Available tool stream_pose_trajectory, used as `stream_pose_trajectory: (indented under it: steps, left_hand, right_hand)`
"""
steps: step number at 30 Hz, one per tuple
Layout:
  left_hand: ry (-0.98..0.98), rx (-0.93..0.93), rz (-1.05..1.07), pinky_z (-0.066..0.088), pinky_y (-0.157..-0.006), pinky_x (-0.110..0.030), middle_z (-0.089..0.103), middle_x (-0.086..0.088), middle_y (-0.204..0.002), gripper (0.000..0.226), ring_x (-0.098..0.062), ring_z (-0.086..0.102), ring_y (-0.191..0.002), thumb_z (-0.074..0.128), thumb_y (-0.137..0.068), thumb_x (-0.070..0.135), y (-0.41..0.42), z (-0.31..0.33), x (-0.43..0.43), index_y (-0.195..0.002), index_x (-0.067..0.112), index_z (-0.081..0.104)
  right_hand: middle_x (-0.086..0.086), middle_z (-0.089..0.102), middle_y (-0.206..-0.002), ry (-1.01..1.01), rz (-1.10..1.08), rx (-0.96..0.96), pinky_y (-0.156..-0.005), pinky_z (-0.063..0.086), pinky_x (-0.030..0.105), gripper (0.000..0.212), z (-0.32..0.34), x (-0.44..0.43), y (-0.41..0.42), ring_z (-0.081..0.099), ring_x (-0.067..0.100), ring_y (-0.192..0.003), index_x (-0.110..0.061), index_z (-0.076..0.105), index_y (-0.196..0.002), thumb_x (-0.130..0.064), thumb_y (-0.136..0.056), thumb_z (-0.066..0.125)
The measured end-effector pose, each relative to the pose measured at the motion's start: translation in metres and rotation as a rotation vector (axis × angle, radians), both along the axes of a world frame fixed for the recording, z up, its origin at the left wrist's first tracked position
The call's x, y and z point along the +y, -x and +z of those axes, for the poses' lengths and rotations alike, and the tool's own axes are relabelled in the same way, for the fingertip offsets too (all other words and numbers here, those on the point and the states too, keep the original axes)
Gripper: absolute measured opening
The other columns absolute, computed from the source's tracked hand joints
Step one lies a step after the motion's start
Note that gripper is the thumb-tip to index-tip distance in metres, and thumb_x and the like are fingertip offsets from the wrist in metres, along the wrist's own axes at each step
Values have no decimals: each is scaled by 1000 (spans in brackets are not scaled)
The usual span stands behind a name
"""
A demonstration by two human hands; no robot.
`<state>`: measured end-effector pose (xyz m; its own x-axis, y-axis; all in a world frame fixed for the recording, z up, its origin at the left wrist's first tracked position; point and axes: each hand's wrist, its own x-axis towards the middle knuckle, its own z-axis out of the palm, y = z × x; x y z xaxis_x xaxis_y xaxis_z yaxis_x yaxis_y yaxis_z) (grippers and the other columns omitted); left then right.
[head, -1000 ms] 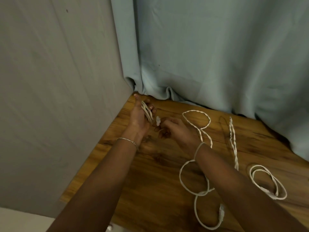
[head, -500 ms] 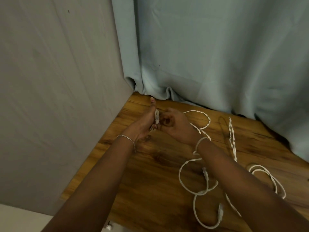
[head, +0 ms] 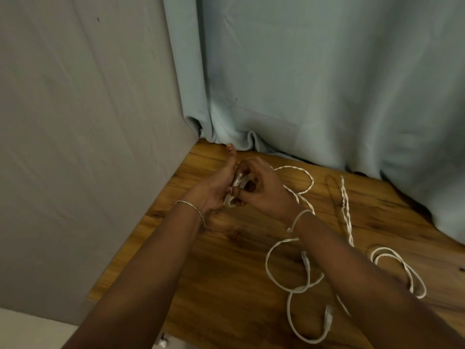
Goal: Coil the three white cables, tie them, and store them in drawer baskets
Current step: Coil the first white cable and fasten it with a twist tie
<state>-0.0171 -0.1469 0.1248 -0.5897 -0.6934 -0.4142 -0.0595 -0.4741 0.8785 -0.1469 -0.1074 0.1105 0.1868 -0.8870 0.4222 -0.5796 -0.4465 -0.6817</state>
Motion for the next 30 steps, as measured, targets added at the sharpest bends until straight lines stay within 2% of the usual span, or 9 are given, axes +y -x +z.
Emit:
stream_pose_trajectory:
  steps: [3, 6, 9, 12, 18, 22, 25, 29, 30]
  left_hand:
    - [-34, -8, -79, 39, -42, -20, 50, -6, -51, 98, -15, 42, -41, 7, -66, 91, 1, 0, 1, -55, 11, 62]
    - [-30, -21, -124, 40, -42, -20, 40, -10, -54, 98, -17, 41, -40, 8, -62, 93, 3, -2, 3, -64, 8, 56]
    - [-16, -6, -181, 42, -42, -22, 40, -12, -62, 99, -18, 45, -42, 14, -59, 94, 5, -5, 0, -82, 9, 58]
    - [-55, -6, -223, 42, -39, -18, 43, -9, -53, 97, -13, 45, -38, 11, -61, 94, 4, -3, 0, -67, 7, 54]
    - [-93, 19, -140, 47, -40, -18, 56, -6, -49, 96, -12, 52, -38, 11, -74, 86, 8, 4, 2, -63, 6, 62]
    - [-44, -92, -29, 51, -59, -26, 66, -11, -73, 97, -19, 61, -63, 12, -76, 85, 9, 7, 0, -80, 4, 66]
    - [15, -147, 81, 51, -63, -28, 67, -12, -75, 96, -21, 62, -67, 10, -77, 84, 10, 7, 0, -77, 5, 65]
    - [167, -231, 275, 54, -89, -37, 71, -19, -101, 98, -28, 69, -94, 9, -79, 81, 11, 6, -1, -123, 9, 60]
    - [212, -259, 292, 52, -92, -37, 70, -19, -103, 97, -30, 67, -100, 9, -80, 79, 12, 7, 1, -125, 8, 59]
  right_hand:
    - [-2, 55, -104, -71, -31, -120, -85, 44, 27, 52, 0, -2, 11, 53, 14, -101, -16, 51, -104, -37, -65, 80]
    - [-2, 60, -117, -220, 74, -167, -99, 46, 29, 56, -1, -4, 21, 55, 8, -114, -14, 51, -117, -24, -71, 82]
    - [-2, 68, -109, -360, 132, -138, -92, 53, 35, 49, -7, -4, 25, 65, 8, -103, -18, 56, -120, -34, -78, 76]
    - [-2, 71, -98, -386, 105, -153, -85, 56, 40, 45, -12, -3, 23, 68, 11, -92, -18, 63, -109, -49, -78, 70]
    - [2, 73, -90, -350, 69, -243, -80, 57, 39, 28, -10, -3, 19, 70, 18, -87, -17, 67, -97, -41, -82, 70]
    - [0, 73, -91, -317, 61, -243, -78, 55, 30, 30, -8, -4, 18, 69, 13, -87, -17, 68, -99, -41, -83, 69]
    - [-3, 72, -93, -256, 55, -200, -79, 53, 27, 30, -8, -3, 16, 68, 9, -88, -17, 66, -103, -42, -85, 66]
    - [-7, 71, -87, -152, -30, -197, -72, 52, 25, 20, -9, -2, 17, 67, 5, -81, -22, 64, -98, -40, -90, 60]
    - [-8, 70, -84, -143, -47, -198, -70, 51, 25, 17, -10, -2, 17, 67, 4, -78, -24, 64, -97, -39, -90, 59]
